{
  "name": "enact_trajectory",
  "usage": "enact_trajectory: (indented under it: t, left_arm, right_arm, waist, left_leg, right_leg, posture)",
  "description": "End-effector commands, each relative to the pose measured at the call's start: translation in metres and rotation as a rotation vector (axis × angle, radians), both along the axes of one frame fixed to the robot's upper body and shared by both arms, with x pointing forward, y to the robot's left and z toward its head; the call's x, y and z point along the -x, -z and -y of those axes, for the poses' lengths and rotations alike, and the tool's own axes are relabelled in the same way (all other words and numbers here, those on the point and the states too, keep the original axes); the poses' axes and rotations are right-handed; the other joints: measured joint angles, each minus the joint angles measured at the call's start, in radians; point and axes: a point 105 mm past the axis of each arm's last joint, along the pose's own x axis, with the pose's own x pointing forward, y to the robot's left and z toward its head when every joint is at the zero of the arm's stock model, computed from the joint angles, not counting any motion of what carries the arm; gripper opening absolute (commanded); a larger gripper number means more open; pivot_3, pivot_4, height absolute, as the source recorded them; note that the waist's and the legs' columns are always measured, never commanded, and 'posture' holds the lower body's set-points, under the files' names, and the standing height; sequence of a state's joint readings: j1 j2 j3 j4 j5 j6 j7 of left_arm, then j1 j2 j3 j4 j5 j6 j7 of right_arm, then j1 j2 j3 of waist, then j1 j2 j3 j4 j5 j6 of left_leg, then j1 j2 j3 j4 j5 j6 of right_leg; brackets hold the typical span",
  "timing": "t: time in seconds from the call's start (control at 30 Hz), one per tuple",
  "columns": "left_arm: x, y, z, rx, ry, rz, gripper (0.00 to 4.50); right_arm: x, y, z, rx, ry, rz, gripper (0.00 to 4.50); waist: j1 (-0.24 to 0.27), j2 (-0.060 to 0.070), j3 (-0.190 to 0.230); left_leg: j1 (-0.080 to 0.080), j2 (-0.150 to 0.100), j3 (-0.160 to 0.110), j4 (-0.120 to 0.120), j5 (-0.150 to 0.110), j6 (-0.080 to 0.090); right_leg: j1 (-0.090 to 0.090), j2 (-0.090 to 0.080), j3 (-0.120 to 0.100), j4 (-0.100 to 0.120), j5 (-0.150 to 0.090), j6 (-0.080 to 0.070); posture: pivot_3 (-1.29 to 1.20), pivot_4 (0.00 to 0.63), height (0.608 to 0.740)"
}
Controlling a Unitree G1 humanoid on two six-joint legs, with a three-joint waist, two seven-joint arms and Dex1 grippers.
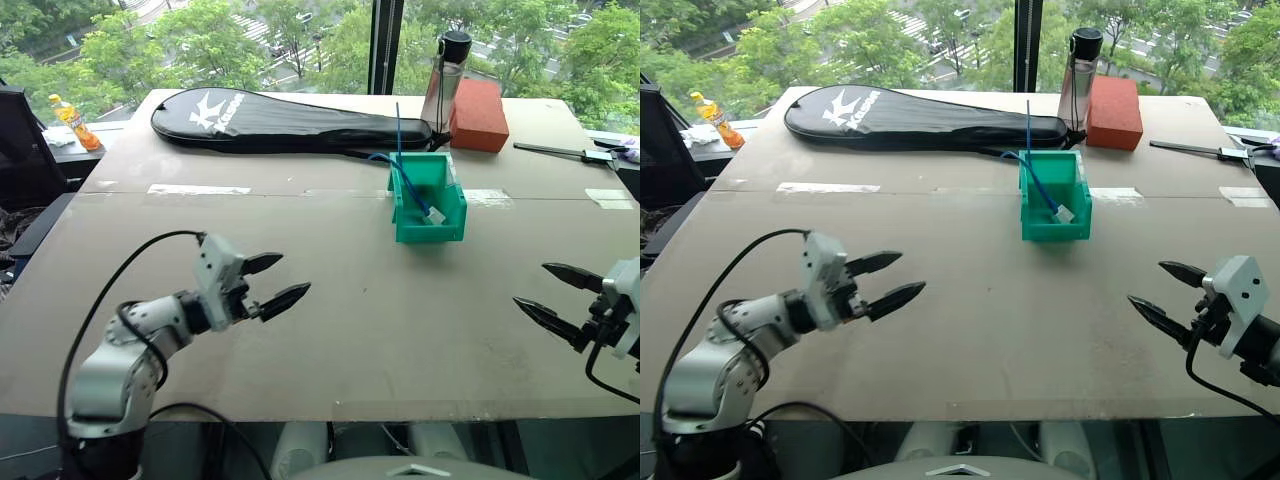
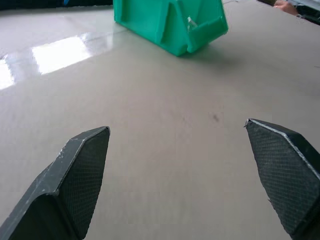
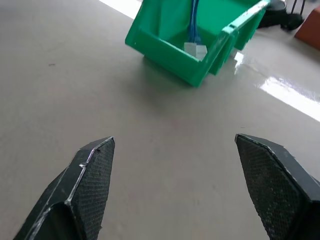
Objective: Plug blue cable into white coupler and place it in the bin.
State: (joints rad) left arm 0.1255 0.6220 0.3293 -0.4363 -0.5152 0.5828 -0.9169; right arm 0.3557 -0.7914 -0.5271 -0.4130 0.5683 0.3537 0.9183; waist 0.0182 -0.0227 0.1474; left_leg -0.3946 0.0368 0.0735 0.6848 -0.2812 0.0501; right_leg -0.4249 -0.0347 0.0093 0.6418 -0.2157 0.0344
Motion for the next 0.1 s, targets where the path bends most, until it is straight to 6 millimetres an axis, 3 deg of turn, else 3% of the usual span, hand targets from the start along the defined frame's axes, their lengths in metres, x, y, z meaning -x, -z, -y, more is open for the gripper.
enact_trajectory:
  t: [0.03,0.1]
  left_arm:
    - [0.0009,-0.0117,-0.0053,0.002,-0.002,0.063,4.44]
    - [-0.0013,-0.0096,-0.0085,0.017,-0.016,0.059,4.44]
  right_arm:
    - [0.0002,-0.0143,0.0083,0.033,-0.020,0.052,3.76]
    - [-0.0013,-0.0141,0.0095,0.038,-0.028,0.044,3.76]
  waist:
    - [0.001,0.000,0.000]
    - [0.000,0.000,0.000]
  left_leg:
    - [0.000,0.000,0.000,0.001,0.000,0.000]
    - [0.001,0.000,0.000,0.001,0.000,0.000]
  right_leg:
    - [0.000,0.000,-0.001,0.000,-0.001,0.001]
    - [0.001,0.000,-0.002,0.000,-0.001,0.001]
  posture:
    - [0.00,0.150,0.740]
    - [0.00,0.150,0.740]
